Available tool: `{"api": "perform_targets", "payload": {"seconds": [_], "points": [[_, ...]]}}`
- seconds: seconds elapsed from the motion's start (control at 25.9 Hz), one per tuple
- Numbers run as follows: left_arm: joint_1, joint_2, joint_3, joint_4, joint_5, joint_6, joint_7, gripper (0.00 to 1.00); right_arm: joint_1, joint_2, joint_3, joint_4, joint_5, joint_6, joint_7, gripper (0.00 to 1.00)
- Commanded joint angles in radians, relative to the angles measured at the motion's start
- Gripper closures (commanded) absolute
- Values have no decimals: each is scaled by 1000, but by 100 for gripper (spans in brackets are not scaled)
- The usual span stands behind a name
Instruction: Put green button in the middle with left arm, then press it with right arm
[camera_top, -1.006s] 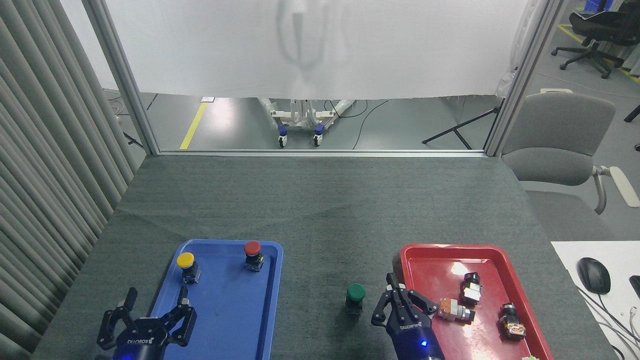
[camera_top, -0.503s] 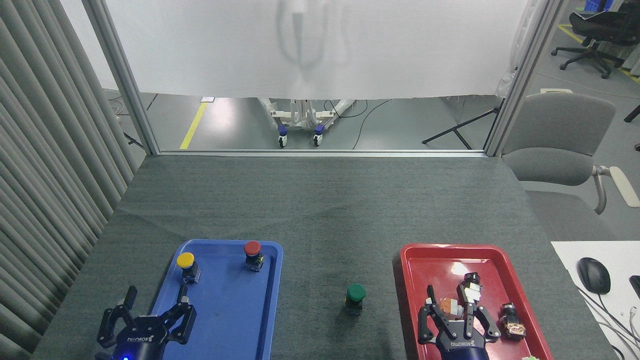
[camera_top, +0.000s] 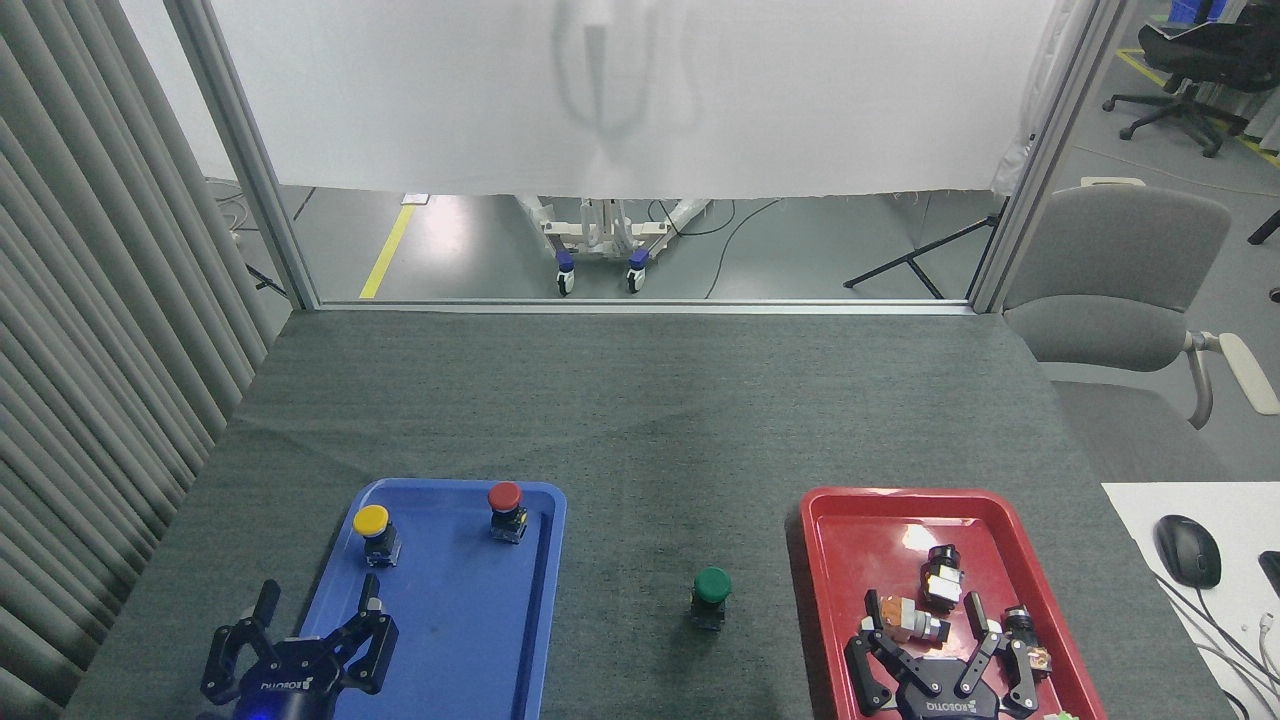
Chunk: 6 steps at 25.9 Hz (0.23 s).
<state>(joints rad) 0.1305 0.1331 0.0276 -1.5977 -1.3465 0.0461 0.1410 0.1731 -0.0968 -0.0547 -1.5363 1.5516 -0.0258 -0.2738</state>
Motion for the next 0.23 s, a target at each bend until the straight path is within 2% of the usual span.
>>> {"api": "perform_targets", "payload": {"seconds": [0.0, 0.19], "points": [[-8, -3, 0, 5, 17, 0, 0, 0, 8, 5, 1, -2, 1, 10, -7, 0], [-11, 0, -2, 19, 21, -9, -1, 0, 6, 6, 4, -2, 5, 10, -5, 0]]}}
